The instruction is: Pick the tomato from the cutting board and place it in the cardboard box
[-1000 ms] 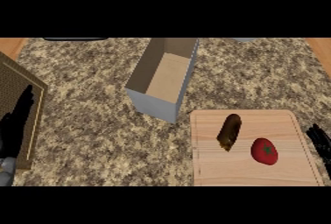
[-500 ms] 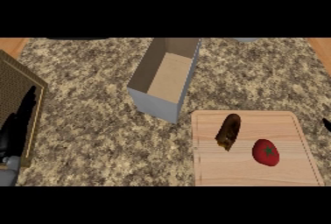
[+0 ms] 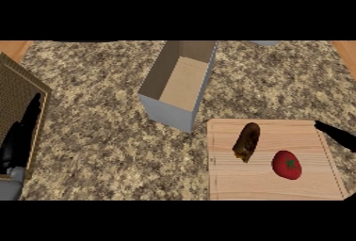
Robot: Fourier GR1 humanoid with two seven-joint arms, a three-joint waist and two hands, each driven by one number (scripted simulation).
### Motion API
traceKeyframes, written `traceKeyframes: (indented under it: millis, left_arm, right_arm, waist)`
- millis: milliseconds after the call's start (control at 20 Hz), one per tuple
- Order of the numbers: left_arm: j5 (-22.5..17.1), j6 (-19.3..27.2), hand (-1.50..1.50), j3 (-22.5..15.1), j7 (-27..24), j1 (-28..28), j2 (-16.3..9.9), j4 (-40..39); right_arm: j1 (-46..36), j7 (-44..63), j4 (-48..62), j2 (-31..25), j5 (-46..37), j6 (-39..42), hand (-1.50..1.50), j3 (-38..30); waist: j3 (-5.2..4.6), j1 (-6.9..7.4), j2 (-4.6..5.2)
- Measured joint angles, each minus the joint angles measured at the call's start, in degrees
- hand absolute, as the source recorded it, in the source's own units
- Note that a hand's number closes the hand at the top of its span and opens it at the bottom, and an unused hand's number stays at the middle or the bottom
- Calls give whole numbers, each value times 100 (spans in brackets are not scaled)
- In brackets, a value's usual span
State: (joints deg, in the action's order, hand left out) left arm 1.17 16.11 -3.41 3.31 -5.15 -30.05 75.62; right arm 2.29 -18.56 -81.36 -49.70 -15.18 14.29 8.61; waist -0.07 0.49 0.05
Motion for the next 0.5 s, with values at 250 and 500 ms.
traceKeyframes:
  millis: [250, 500]
  left_arm:
    - [110, -59, 0, 111, 36, -64, 76, -43]
    - [220, -231, 0, 321, 22, 78, 172, 90]
  right_arm:
    - [-347, 855, -236, 296, -386, 395, -150, 296]
    - [-502, 1148, -301, 568, -805, 733, -150, 213]
  waist:
    - [4, -21, -3]
    - [5, -32, -7]
